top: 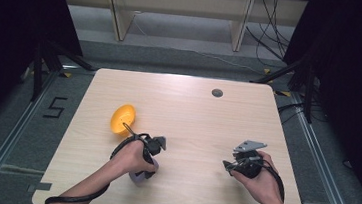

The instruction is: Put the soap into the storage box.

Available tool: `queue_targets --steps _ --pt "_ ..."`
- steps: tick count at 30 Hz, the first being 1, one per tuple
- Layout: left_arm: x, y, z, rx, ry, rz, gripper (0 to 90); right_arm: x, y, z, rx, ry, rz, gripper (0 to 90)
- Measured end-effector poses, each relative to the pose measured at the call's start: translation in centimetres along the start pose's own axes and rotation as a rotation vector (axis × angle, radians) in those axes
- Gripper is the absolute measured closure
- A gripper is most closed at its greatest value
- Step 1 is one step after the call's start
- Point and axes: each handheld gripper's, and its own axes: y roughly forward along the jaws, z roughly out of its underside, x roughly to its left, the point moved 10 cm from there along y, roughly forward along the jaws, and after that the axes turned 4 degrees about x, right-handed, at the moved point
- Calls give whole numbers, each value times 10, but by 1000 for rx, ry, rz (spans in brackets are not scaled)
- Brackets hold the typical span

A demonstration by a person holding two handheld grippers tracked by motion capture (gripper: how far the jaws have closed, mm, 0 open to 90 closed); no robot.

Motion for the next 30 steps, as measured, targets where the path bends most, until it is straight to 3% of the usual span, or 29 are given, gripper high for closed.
queue_targets --steps 7,30 --pt "1 -1 1 14 24 -36 486 0 0 0 -1 1 0 510" --pt "5 -11 2 -30 7 -26 488 0 0 -1 -2 1 -1 510"
